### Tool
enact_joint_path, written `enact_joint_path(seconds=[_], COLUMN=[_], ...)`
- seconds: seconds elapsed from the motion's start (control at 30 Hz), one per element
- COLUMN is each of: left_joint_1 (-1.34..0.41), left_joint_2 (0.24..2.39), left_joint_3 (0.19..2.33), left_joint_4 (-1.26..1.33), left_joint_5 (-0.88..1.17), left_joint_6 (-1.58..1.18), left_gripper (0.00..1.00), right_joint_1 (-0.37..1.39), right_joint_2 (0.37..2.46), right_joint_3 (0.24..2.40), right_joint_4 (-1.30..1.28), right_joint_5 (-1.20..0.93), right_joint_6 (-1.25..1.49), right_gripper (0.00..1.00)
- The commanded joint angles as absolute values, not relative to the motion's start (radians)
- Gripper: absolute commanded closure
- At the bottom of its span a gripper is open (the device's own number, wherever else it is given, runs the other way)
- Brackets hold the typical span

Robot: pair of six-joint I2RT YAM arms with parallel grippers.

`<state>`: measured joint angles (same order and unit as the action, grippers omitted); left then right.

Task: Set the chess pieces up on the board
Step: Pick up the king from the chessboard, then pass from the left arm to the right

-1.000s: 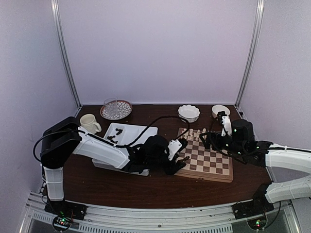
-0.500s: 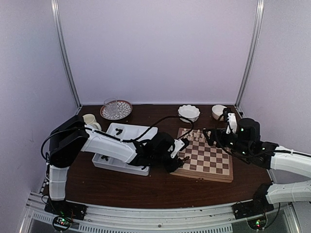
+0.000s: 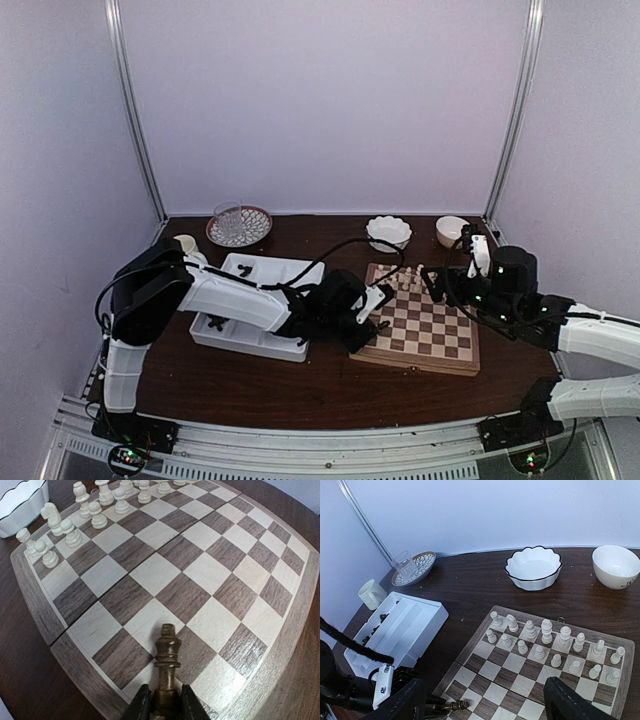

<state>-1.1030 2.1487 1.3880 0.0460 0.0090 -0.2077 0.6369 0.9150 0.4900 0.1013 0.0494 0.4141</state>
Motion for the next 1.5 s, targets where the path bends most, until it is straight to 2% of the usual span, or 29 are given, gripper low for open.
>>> enact_joint_path(seconds=[0.0,0.2,0.4,0.57,0.67,0.77,0.9,1.0,1.17,1.47], left_joint_1=[-1.098,-1.098,-1.098,-1.098,-1.097,-1.097,-1.098,-1.098,-1.098,-1.097], left_joint_2=[2.174,2.13,2.027,1.967,1.933,1.911,1.88,1.852,1.819,1.816], left_joint_3=[1.416,1.382,1.298,1.276,1.24,1.23,1.214,1.181,1.138,1.143], left_joint_4=[0.006,0.019,0.095,0.115,0.164,0.193,0.219,0.266,0.324,0.327], left_joint_5=[0.02,0.035,0.041,0.094,0.125,0.165,0.252,0.281,0.336,0.406], left_joint_6=[-0.184,-0.165,-0.15,-0.146,-0.154,-0.166,-0.167,-0.166,-0.164,-0.156], left_gripper=[0.85,0.9,0.9,0.9,0.9,0.9,0.9,0.89,0.89,0.89], right_joint_1=[0.63,0.63,0.63,0.629,0.629,0.629,0.629,0.629,0.629,0.632], right_joint_2=[0.902,0.846,0.856,0.885,0.866,0.855,0.847,0.842,0.852,0.925], right_joint_3=[0.482,0.545,0.637,0.667,0.651,0.647,0.629,0.632,0.606,0.578], right_joint_4=[0.108,0.01,-0.246,-0.403,-0.389,-0.362,-0.288,-0.286,-0.26,-0.136], right_joint_5=[0.065,0.015,-0.07,-0.246,-0.386,-0.498,-0.607,-0.625,-0.623,-0.698], right_joint_6=[0.403,0.381,0.391,0.432,0.485,0.539,0.63,0.657,0.689,0.754], right_gripper=[0.16,0.17,0.17,0.18,0.23,0.31,0.33,0.32,0.22,0.29])
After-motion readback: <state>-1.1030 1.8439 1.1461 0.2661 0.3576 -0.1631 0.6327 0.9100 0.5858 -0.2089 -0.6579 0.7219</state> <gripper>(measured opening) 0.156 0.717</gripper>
